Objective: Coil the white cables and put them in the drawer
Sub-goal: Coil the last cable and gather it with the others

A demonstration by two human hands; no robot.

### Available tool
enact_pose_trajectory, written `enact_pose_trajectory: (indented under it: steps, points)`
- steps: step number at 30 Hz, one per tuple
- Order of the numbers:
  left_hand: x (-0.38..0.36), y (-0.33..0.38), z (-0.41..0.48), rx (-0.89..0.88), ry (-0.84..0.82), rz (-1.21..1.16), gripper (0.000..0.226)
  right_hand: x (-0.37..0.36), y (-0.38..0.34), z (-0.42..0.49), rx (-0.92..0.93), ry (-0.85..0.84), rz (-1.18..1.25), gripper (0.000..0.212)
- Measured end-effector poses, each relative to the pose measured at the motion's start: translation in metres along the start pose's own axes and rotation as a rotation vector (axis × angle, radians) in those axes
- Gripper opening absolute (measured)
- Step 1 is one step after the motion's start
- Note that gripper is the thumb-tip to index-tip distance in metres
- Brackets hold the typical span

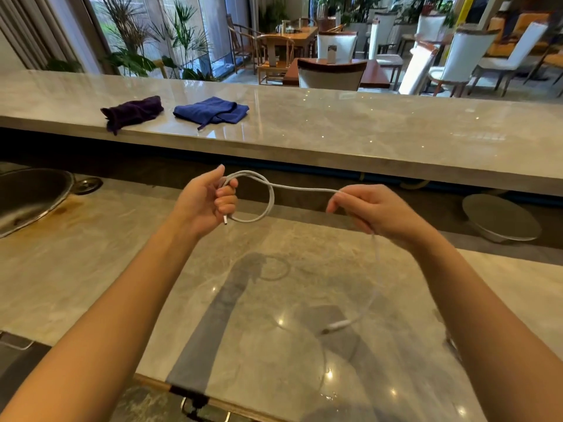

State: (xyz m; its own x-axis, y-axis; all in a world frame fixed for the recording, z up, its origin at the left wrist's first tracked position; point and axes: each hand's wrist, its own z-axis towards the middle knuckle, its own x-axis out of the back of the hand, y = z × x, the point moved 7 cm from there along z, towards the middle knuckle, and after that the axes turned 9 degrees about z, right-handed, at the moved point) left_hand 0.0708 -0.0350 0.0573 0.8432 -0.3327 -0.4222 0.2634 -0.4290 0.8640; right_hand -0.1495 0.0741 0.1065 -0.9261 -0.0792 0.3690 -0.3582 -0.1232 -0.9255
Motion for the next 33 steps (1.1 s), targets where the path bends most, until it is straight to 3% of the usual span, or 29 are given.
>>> enact_pose_trajectory:
  steps: [6, 10, 12, 17, 20, 28, 31, 33]
  points:
    - [-0.014, 0.006, -0.006, -0.027, -0.062, -0.073, 0.019, 0.015, 0.035, 0.001, -0.028, 0.13, -0.454, 0.022]
    - [-0.039, 0.003, -0.013, -0.008, -0.163, -0.227, 0.016, -0.019, 0.069, 0.009, -0.187, 0.08, -0.669, 0.025]
    - [-0.052, -0.002, -0.015, -0.006, -0.183, -0.261, 0.019, -0.04, 0.076, 0.015, -0.266, 0.055, -0.534, 0.025]
    - [-0.057, -0.006, -0.016, -0.105, -0.057, -0.144, 0.025, -0.068, 0.039, 0.015, -0.265, 0.143, 0.576, 0.019]
    - [-0.058, -0.01, -0.019, -0.193, -0.004, -0.01, 0.022, -0.074, 0.016, 0.012, -0.222, 0.189, 0.992, 0.021]
    - [-0.055, -0.008, -0.028, -0.361, 0.305, 0.588, 0.022, -0.073, 0.021, 0.007, -0.204, 0.464, 1.089, 0.013]
    - [-0.049, -0.006, -0.03, -0.424, 0.471, 0.701, 0.021, -0.074, 0.02, 0.01, -0.155, 0.447, 1.136, 0.014]
    - [-0.044, -0.01, -0.025, -0.388, 0.483, 0.691, 0.02, -0.075, 0.018, 0.012, -0.146, 0.384, 1.141, 0.015]
